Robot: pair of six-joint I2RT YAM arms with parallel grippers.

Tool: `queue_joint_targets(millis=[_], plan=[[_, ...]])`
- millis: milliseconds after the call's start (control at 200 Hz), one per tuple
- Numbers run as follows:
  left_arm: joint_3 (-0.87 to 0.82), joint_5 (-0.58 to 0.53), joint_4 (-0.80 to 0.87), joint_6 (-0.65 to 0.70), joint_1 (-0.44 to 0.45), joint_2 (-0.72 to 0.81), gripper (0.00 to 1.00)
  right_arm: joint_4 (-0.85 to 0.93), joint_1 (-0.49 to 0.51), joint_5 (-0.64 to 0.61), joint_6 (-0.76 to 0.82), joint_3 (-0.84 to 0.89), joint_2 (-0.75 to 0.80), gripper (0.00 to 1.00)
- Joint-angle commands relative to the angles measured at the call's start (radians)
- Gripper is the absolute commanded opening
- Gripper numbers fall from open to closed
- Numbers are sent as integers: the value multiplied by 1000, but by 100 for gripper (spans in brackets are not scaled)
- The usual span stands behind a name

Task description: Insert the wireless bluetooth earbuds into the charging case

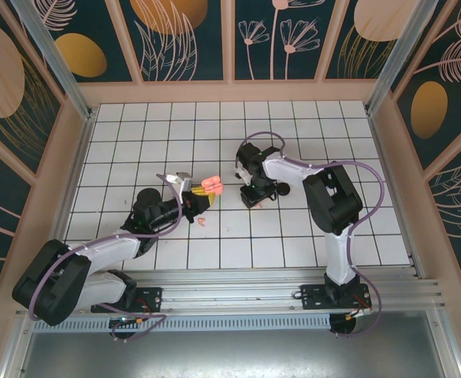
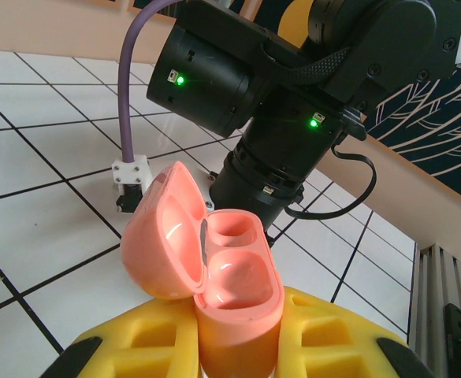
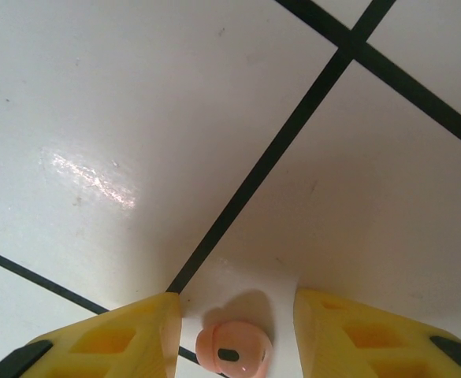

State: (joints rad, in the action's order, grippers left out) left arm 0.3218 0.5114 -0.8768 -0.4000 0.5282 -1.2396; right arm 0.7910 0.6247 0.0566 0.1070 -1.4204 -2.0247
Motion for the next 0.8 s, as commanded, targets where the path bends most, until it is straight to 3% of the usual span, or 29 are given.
queue_joint_targets(millis=[0,235,596,796], plan=[[23,9,-24,13,-8,8,15,55,7,8,8,3,0,43],[15,1,-21,10,-8,22,14,62,7,-6,6,13,8,38],[14,7,-13,9,-8,32,15,71,10,-20,-4,26,34,42],[20,2,-4,15,-8,40,15,71,12,-23,-10,32,45,36]])
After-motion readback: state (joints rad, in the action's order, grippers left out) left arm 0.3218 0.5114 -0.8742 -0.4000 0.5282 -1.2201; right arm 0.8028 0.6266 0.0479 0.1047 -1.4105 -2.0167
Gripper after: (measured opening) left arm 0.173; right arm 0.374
